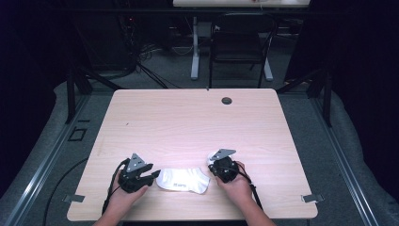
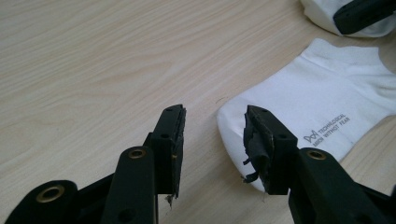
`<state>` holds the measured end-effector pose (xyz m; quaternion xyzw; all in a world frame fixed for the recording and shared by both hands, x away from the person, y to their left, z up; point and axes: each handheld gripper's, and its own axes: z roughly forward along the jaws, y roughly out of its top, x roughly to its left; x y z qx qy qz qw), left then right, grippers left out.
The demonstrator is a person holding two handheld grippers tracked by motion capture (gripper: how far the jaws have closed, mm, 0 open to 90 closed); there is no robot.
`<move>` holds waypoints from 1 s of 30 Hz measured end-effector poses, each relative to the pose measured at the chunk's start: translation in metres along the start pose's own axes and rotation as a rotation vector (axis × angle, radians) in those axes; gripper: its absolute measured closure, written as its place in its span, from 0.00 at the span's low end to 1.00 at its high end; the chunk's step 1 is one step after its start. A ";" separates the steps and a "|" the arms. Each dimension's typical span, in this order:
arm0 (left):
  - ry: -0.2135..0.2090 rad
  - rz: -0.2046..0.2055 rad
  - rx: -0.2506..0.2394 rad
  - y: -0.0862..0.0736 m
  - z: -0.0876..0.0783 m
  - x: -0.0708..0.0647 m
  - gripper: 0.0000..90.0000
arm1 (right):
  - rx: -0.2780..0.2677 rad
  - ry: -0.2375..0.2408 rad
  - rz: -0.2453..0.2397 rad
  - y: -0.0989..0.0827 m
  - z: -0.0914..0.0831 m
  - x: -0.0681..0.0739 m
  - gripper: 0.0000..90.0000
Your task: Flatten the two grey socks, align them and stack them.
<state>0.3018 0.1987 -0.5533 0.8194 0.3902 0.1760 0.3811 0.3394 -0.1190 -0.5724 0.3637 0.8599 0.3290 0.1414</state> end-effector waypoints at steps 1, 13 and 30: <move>0.000 0.000 0.000 0.000 0.000 0.000 0.64 | 0.000 0.002 -0.003 0.003 0.003 0.000 1.00; -0.002 -0.008 -0.004 0.000 0.000 0.003 0.64 | 0.003 0.068 -0.088 0.043 0.039 0.021 1.00; -0.090 0.105 0.094 -0.005 0.017 -0.033 0.71 | 0.012 0.070 -0.114 0.063 0.056 0.024 1.00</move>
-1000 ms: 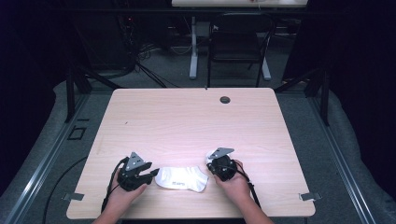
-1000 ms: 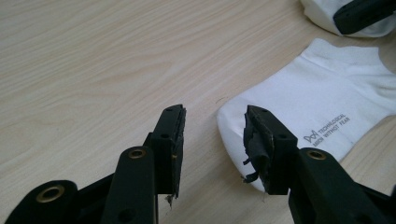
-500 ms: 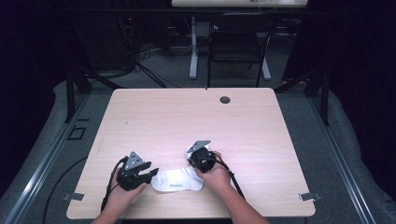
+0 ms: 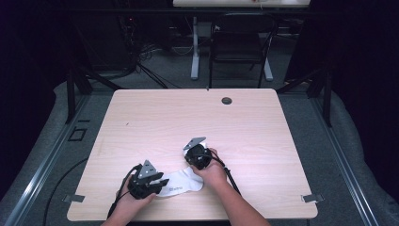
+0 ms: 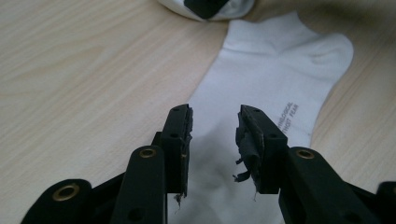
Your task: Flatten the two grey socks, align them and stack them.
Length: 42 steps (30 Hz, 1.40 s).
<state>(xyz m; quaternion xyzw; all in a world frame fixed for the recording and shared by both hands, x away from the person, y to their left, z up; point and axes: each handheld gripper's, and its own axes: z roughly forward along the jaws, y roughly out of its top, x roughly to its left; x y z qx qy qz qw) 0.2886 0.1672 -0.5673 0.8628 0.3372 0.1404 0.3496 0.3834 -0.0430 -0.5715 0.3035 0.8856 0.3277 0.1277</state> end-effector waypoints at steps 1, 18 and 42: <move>-0.003 0.003 0.007 -0.001 0.003 -0.002 0.72 | -0.001 0.000 -0.005 0.000 0.000 0.000 1.00; -0.090 0.110 -0.004 0.006 0.021 -0.007 0.77 | 0.012 0.007 -0.018 -0.006 -0.006 -0.003 1.00; -0.088 0.083 -0.053 0.017 0.013 -0.004 0.70 | 0.007 0.102 -0.073 0.001 -0.001 0.022 1.00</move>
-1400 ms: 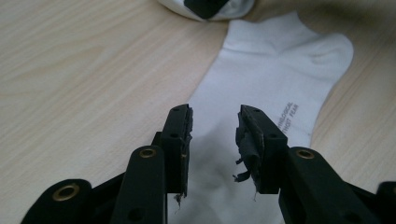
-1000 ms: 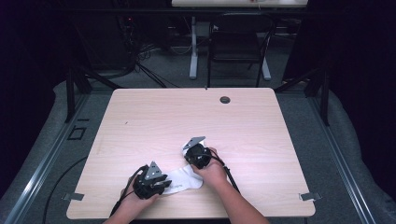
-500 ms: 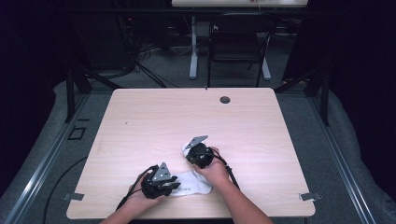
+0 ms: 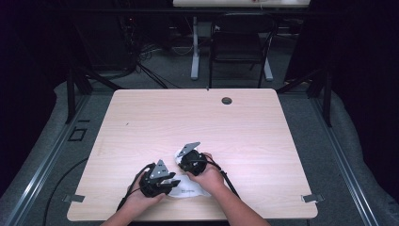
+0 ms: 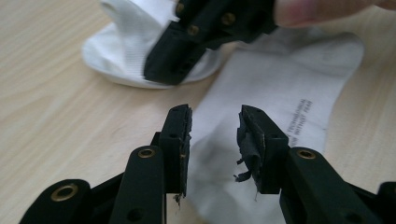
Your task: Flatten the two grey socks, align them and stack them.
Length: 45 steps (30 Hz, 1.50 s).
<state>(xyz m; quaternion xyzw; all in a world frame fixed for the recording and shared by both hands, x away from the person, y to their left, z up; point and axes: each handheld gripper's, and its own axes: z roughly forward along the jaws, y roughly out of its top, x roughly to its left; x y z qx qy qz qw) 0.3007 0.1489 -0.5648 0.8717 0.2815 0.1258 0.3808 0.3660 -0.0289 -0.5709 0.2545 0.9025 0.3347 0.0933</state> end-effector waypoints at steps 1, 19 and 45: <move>0.017 -0.026 -0.011 -0.001 -0.004 0.006 0.70 | -0.010 -0.004 0.003 0.000 0.000 0.002 1.00; 0.104 -0.140 -0.031 0.013 -0.006 0.041 0.69 | -0.018 -0.048 -0.021 -0.004 -0.013 0.003 0.96; 0.129 -0.112 0.092 0.031 0.046 0.042 0.91 | -0.099 -0.095 0.037 -0.014 -0.031 0.001 1.00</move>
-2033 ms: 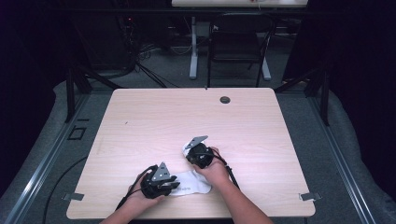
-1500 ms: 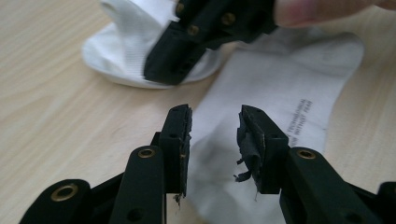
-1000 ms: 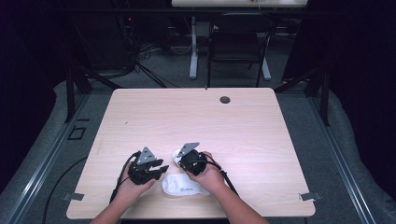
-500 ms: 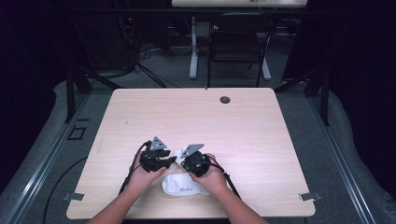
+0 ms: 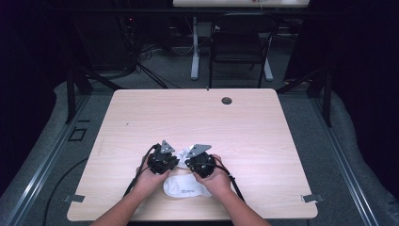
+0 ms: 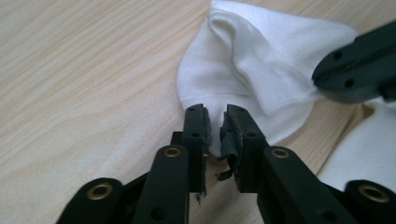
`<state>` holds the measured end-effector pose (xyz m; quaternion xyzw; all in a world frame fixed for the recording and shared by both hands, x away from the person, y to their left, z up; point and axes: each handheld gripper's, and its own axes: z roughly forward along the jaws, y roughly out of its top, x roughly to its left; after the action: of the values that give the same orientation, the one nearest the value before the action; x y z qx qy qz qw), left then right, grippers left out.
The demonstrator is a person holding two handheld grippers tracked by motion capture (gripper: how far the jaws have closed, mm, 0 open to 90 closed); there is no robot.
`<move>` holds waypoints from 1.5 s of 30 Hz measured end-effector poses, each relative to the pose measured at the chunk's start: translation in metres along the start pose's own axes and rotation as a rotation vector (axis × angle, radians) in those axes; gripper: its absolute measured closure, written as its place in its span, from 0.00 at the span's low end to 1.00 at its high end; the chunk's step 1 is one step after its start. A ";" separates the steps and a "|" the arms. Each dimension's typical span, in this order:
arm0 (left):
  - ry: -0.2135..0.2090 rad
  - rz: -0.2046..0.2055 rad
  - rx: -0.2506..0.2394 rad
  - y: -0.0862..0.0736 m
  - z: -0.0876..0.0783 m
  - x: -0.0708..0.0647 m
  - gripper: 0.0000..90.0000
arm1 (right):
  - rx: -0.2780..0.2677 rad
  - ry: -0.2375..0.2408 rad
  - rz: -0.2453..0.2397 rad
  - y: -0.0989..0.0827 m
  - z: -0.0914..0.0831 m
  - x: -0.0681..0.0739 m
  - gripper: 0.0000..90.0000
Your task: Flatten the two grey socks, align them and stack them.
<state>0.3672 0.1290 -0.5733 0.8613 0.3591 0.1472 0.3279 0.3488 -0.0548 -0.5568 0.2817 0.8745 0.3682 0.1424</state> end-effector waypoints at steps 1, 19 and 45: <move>0.004 0.009 0.003 0.000 0.000 -0.001 0.93 | -0.007 -0.001 -0.001 0.000 -0.002 -0.001 1.00; 0.004 -0.016 0.018 -0.004 -0.005 0.013 0.98 | -0.077 -0.158 0.284 -0.046 -0.049 -0.060 1.00; -0.007 -0.026 0.029 -0.001 -0.004 0.015 0.94 | 0.009 -0.098 0.330 -0.048 -0.027 -0.074 0.96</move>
<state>0.3752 0.1421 -0.5714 0.8616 0.3714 0.1348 0.3186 0.3770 -0.1410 -0.5696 0.4397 0.8100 0.3686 0.1215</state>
